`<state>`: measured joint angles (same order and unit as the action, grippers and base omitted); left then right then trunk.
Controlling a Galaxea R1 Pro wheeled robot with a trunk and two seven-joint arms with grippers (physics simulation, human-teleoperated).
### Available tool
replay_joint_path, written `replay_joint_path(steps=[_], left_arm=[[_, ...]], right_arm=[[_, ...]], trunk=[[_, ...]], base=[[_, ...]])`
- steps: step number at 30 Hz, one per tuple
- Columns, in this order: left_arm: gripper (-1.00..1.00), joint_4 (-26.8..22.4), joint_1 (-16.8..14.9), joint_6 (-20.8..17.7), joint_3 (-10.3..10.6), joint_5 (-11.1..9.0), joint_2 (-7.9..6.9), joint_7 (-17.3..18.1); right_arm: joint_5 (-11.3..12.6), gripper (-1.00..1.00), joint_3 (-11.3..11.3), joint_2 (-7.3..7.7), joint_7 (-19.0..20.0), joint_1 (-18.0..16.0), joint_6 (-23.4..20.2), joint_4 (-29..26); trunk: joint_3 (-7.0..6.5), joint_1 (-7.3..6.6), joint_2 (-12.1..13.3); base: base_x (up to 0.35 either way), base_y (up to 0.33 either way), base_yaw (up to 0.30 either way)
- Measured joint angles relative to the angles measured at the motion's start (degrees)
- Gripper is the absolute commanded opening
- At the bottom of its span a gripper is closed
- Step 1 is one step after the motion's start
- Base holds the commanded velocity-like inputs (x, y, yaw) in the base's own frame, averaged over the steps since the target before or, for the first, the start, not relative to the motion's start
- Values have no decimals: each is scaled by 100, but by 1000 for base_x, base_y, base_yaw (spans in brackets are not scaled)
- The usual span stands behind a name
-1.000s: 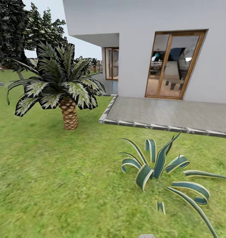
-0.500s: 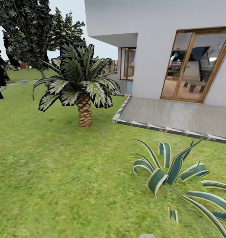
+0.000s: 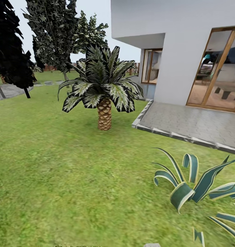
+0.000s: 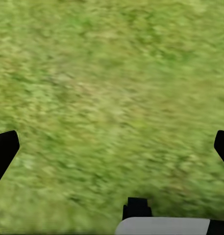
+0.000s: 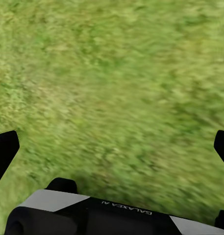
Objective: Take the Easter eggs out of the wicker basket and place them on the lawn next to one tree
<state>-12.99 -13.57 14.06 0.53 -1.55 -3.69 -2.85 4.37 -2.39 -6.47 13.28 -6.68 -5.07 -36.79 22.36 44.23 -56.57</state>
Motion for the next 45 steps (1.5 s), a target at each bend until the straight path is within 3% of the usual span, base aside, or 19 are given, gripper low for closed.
replay_joint_path(steps=[26, 34, 45], left_arm=[[100, 3, 0, -1, 1, 1, -9, -8], [100, 6, 0, 13, 6, 3, -20, -13], [100, 7, 3, 25, 9, 4, -18, -18]], right_arm=[[-16, 100, -11, -13, -5, 0, 0, 0], [-13, 100, -55, -21, -408, 0, -3, 14], [-11, 100, -72, -22, -471, 0, -3, 68]], trunk=[[0, 0, 0], [0, 0, 0], [0, 0, 0]], base=[[0, -34, 288], [0, -1, 288], [0, 0, 288]])
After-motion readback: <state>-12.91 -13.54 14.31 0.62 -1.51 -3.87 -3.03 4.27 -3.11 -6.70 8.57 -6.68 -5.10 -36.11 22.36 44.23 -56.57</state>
